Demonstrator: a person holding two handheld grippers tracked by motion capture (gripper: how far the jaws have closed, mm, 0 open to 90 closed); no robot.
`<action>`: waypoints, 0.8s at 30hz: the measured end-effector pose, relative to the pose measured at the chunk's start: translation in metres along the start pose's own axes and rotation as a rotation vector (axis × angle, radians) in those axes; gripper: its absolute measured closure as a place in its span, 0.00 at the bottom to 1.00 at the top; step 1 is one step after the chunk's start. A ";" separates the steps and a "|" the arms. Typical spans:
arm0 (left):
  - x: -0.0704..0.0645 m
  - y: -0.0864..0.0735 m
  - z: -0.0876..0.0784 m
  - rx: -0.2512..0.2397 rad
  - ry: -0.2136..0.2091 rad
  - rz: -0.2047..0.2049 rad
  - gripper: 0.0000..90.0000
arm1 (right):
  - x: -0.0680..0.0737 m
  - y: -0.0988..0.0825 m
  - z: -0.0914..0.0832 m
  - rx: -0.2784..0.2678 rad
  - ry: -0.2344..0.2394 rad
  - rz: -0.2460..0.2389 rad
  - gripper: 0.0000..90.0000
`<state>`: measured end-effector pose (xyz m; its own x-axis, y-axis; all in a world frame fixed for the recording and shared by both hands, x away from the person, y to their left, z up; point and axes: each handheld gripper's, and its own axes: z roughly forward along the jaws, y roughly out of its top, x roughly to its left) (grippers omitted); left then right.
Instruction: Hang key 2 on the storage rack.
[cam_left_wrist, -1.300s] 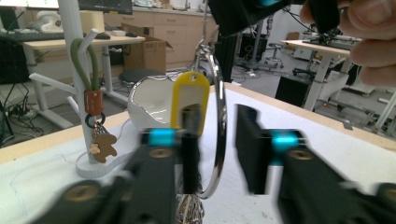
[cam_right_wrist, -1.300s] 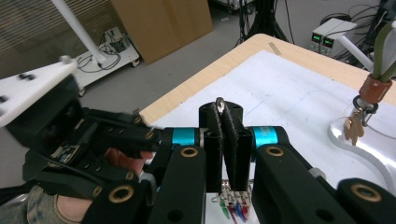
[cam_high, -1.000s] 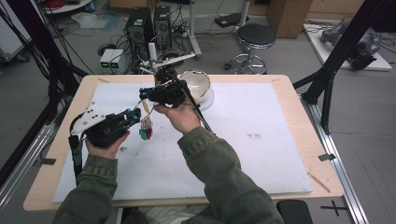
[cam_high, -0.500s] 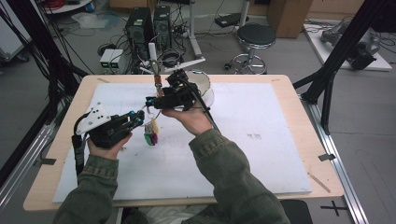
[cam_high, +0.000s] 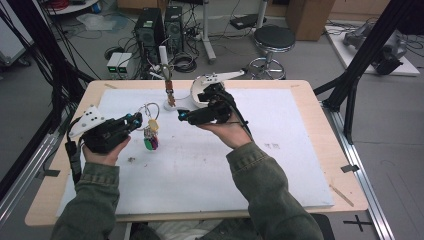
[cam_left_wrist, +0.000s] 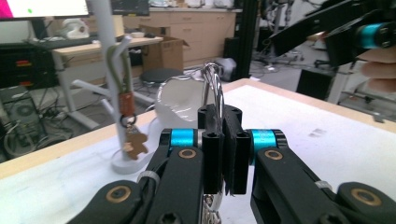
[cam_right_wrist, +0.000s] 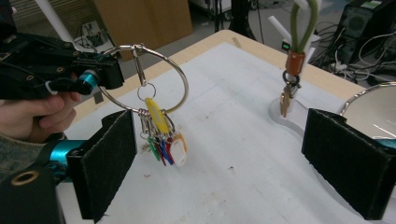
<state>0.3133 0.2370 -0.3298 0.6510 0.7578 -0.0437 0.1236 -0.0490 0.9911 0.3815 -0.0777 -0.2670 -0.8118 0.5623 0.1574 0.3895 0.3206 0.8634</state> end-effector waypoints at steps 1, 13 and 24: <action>0.003 -0.001 0.001 0.000 0.008 -0.008 0.97 | -0.002 -0.002 -0.001 -0.003 -0.002 -0.002 0.11; 0.023 -0.001 0.006 0.056 0.035 -0.022 0.97 | -0.021 -0.022 -0.021 -0.026 -0.066 0.013 0.11; 0.038 0.010 0.006 0.070 0.044 -0.055 0.97 | -0.044 -0.048 -0.053 -0.049 -0.135 0.052 0.11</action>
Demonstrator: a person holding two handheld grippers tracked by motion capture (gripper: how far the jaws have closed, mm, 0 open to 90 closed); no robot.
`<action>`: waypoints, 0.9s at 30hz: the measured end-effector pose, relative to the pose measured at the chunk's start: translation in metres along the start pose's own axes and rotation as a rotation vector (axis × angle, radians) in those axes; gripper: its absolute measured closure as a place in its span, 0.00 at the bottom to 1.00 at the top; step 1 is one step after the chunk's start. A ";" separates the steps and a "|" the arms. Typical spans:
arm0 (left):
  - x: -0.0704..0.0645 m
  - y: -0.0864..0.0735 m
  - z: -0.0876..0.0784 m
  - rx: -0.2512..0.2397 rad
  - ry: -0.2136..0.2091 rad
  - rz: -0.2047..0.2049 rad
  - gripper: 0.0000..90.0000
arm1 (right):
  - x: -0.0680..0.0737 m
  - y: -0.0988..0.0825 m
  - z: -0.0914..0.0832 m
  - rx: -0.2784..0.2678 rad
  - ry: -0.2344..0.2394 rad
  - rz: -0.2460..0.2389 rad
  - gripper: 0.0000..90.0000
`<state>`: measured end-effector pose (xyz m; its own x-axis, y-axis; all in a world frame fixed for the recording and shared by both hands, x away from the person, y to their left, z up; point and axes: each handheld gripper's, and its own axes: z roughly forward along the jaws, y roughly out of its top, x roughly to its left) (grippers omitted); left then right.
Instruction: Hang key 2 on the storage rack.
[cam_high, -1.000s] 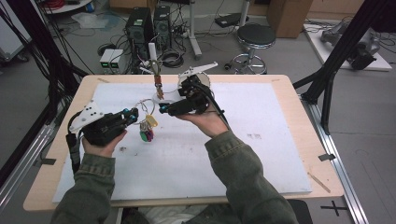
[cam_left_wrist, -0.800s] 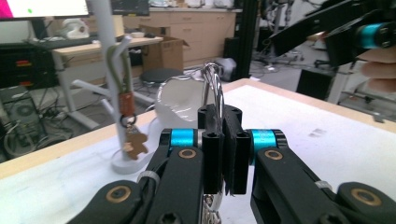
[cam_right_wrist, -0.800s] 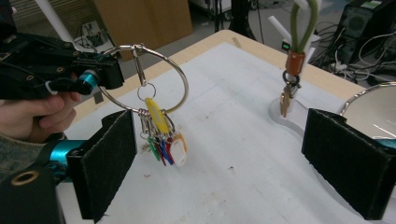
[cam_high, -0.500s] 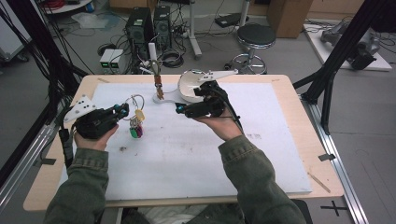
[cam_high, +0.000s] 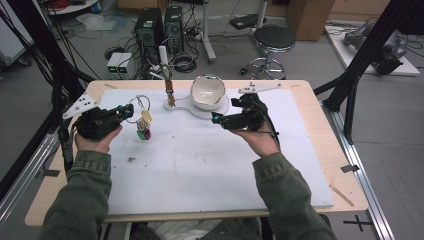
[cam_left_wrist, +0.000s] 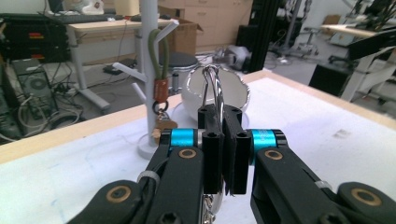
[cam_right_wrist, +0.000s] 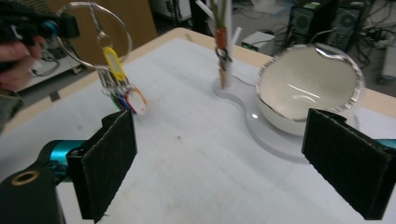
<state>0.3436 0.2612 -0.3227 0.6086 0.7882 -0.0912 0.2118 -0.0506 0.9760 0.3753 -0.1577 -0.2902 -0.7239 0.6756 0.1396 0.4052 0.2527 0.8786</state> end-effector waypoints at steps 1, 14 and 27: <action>0.001 0.001 0.000 0.001 0.002 -0.005 0.97 | -0.003 -0.003 -0.003 0.003 -0.006 0.002 0.11; 0.011 0.019 0.009 0.020 0.048 0.017 0.97 | -0.046 -0.048 -0.036 -0.038 -0.106 0.085 0.11; 0.025 0.029 0.017 0.051 0.081 -0.012 0.97 | -0.060 -0.077 -0.056 -0.029 -0.164 0.116 0.11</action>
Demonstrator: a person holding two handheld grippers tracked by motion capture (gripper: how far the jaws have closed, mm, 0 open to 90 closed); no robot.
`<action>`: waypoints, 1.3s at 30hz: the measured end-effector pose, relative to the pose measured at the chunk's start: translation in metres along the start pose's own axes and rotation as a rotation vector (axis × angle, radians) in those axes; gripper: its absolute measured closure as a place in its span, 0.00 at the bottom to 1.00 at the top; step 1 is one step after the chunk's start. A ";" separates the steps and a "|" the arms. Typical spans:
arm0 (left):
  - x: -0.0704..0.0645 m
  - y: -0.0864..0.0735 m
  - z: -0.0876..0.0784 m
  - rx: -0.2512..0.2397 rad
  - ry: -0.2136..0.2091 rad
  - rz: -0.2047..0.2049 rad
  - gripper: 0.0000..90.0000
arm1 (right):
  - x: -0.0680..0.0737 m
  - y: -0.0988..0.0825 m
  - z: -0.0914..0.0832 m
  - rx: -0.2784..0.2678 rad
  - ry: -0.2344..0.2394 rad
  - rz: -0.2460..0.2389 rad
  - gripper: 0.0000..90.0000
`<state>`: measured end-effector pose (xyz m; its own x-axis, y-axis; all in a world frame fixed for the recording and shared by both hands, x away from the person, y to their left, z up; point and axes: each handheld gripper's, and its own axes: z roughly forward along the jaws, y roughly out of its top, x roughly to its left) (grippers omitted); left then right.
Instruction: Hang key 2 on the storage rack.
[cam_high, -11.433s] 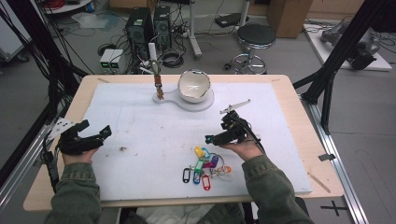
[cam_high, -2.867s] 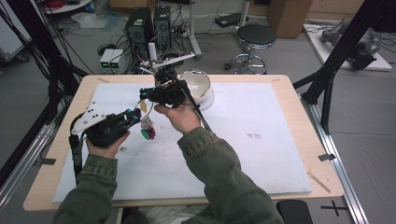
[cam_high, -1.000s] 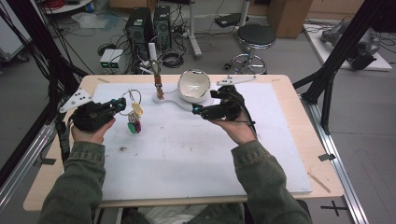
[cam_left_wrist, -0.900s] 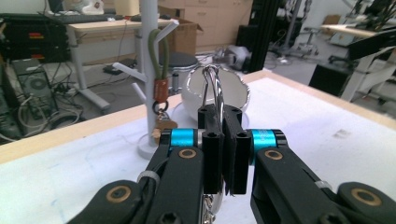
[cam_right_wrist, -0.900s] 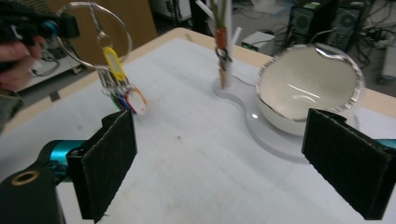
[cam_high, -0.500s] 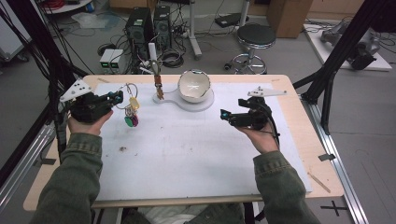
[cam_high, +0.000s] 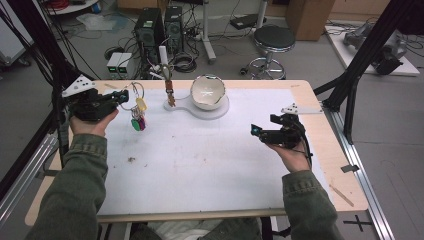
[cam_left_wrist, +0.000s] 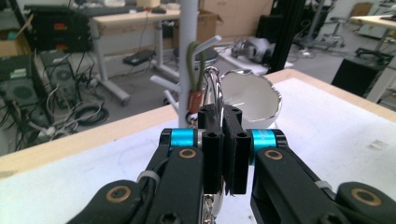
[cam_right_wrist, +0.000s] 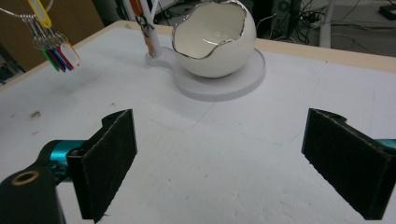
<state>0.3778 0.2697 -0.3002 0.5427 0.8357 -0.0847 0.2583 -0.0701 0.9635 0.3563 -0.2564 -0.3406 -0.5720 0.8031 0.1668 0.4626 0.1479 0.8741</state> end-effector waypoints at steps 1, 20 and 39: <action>0.001 0.001 0.001 0.005 0.002 0.003 0.97 | -0.001 -0.002 -0.001 0.005 -0.003 0.000 0.11; 0.003 0.030 0.029 0.043 0.063 -0.042 0.97 | -0.024 -0.033 -0.014 -0.004 -0.075 0.021 0.11; 0.026 0.033 0.048 0.048 0.116 -0.105 0.97 | -0.029 -0.058 -0.021 -0.039 -0.114 0.032 0.11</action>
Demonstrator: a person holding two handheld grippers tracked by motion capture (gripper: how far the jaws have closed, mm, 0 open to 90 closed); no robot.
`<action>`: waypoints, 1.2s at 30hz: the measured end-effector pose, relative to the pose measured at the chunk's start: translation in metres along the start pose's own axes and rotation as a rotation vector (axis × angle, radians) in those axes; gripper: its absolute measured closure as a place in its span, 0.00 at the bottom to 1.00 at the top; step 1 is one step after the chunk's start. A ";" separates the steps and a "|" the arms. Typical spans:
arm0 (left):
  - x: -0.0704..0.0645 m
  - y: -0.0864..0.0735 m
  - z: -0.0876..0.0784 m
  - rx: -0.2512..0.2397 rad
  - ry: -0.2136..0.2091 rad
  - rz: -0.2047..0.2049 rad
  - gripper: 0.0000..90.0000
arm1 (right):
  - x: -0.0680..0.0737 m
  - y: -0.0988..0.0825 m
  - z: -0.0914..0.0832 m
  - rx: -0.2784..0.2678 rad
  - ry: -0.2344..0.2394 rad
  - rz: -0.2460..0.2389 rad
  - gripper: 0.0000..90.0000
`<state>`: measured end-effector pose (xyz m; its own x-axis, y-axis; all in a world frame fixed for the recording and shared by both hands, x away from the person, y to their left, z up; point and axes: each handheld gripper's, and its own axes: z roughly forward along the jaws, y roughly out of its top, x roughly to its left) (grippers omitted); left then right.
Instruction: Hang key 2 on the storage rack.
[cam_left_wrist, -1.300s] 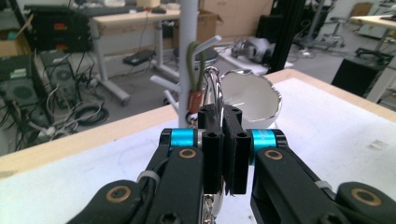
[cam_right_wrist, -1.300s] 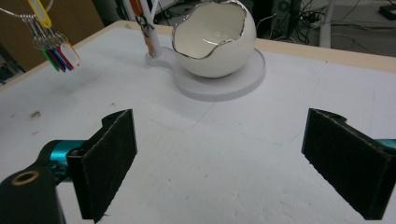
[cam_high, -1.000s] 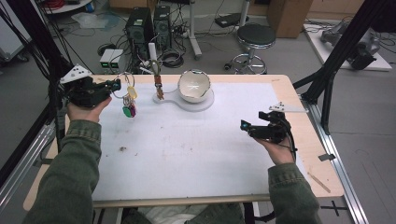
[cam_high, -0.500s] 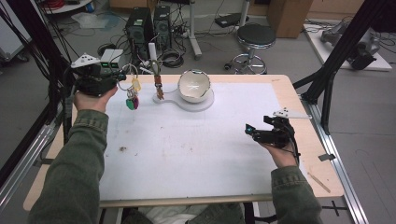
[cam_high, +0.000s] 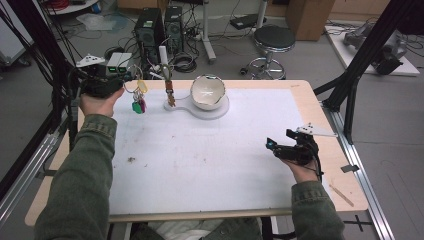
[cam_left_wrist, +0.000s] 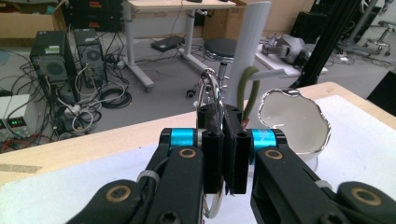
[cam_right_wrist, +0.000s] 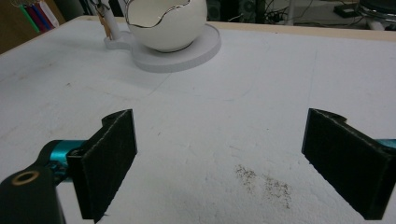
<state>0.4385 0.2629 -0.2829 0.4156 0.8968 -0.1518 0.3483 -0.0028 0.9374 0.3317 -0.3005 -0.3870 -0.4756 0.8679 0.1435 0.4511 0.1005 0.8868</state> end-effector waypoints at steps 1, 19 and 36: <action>0.001 0.001 0.001 0.005 0.006 0.000 0.97 | 0.000 -0.001 -0.001 -0.001 -0.002 0.000 0.11; 0.003 0.009 0.036 0.078 0.056 0.008 0.97 | 0.004 -0.016 -0.011 -0.088 -0.022 -0.043 0.11; -0.005 0.002 0.056 0.090 0.054 0.026 0.97 | 0.001 -0.021 -0.012 -0.090 -0.022 -0.035 0.11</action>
<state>0.4840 0.2341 -0.2976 0.3806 0.9183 -0.1087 0.4128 -0.0635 0.9086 0.3124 -0.3076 -0.3999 -0.4731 0.8749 0.1033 0.3647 0.0877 0.9270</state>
